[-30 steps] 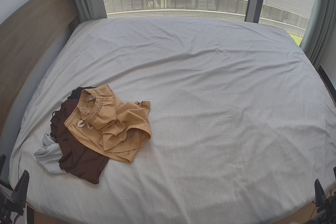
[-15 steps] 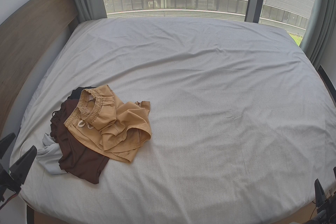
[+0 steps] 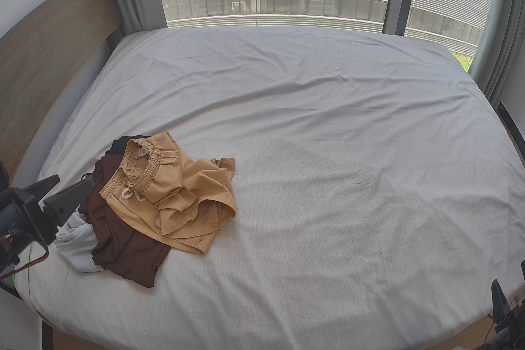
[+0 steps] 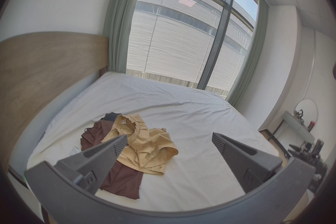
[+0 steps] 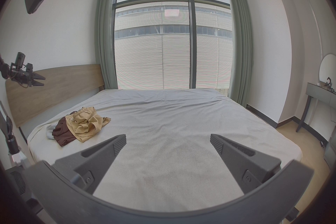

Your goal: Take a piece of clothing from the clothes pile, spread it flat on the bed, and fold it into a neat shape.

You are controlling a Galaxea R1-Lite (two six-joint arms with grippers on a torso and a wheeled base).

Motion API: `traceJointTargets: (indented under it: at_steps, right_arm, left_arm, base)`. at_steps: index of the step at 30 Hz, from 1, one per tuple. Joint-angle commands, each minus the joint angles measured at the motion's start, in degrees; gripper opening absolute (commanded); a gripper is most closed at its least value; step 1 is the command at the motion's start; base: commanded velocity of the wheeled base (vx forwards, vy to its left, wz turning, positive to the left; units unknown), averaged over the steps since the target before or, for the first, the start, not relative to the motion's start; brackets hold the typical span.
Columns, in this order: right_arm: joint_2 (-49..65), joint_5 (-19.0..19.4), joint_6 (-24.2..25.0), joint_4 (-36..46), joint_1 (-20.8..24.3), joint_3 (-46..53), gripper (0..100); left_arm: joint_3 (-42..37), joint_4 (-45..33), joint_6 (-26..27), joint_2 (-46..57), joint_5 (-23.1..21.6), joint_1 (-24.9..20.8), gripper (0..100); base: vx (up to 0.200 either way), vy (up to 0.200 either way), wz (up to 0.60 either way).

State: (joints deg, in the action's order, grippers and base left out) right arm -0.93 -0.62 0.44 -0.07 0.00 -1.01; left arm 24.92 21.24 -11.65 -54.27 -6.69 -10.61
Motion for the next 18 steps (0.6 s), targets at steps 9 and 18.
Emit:
traceJointTargets:
  at_steps: [9, 18]
  right_arm:
    - [0.9, 0.0, 0.0, 0.0, 0.0, 1.0, 100]
    - [0.9, 0.0, 0.0, 0.0, 0.0, 1.0, 100]
  left_arm:
    - [4.6, 4.0, -3.0, -15.4, -1.6, 0.9, 100]
    - [5.7, 8.3, -3.6, -21.7, -1.5, 1.0, 100]
  base:
    - [0.000, 0.000, 0.00]
    - [0.000, 0.000, 0.00]
